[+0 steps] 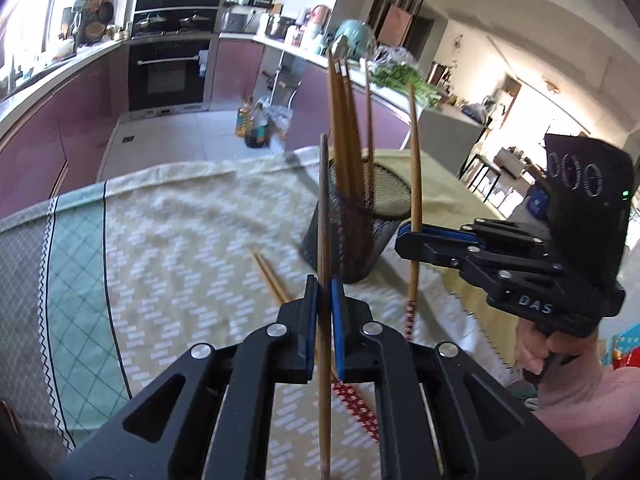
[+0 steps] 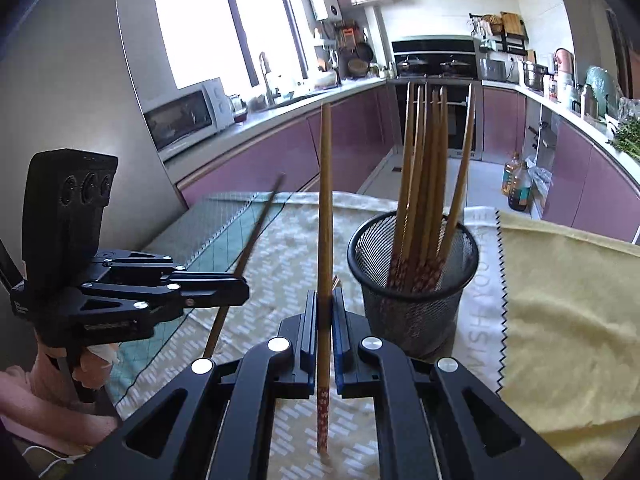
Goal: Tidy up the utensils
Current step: 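Lift the chopsticks upright and carry them over the mesh cup with both tools, then lower the chopsticks into the mesh cup and open both tools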
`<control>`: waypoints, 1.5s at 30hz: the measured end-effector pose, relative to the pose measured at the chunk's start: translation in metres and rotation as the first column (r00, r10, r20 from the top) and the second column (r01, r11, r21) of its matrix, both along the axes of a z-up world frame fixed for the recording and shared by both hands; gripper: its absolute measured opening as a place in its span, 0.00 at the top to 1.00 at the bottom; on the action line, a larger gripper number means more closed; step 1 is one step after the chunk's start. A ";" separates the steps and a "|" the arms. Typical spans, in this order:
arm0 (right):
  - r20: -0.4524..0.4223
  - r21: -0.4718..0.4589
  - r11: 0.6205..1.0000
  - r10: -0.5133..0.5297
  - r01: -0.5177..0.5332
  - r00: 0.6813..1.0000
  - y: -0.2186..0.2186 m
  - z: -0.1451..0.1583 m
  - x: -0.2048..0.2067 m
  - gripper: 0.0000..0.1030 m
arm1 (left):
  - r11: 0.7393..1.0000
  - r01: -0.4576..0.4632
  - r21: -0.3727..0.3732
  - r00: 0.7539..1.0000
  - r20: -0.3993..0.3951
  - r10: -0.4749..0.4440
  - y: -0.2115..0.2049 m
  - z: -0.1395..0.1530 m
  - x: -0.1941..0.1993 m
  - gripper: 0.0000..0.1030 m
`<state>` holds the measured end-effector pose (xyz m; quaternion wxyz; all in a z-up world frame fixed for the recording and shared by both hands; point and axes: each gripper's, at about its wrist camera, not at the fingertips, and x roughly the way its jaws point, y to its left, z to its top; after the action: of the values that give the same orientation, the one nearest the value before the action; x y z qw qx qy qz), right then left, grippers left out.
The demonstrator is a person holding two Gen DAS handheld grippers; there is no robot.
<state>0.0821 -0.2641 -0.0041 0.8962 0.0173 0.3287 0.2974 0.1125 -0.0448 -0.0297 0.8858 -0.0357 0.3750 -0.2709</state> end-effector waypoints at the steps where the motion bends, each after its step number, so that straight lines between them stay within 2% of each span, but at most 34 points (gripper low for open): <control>1: 0.005 0.006 1.000 -0.003 0.003 1.000 -0.001 0.002 0.000 0.94 | 1.000 0.007 -0.013 1.000 0.010 -0.006 0.000 0.006 -0.001 0.93; 11: 0.062 0.058 0.998 -0.023 0.019 0.998 -0.018 0.023 0.000 0.94 | 0.995 0.043 -0.095 0.996 0.079 -0.036 0.007 0.044 -0.014 0.93; 20: 0.108 0.079 0.996 -0.050 0.042 0.993 -0.027 0.044 0.006 0.94 | 0.987 0.042 -0.152 0.994 0.104 -0.026 0.002 0.058 -0.001 0.93; 32: 0.181 0.082 0.996 -0.061 0.047 0.982 -0.031 0.068 0.005 0.94 | 0.985 0.070 -0.156 0.982 0.183 -0.041 -0.014 0.096 0.013 0.93; 45: 0.224 0.091 0.994 -0.079 0.060 0.971 -0.035 0.086 0.018 0.94 | 0.985 0.081 -0.154 0.965 0.258 -0.039 -0.026 0.134 0.021 0.93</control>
<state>0.1003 -0.2993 0.0823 0.9363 0.0321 0.2106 0.2791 0.1337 -0.0713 0.1039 0.9120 -0.0615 0.2359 -0.3298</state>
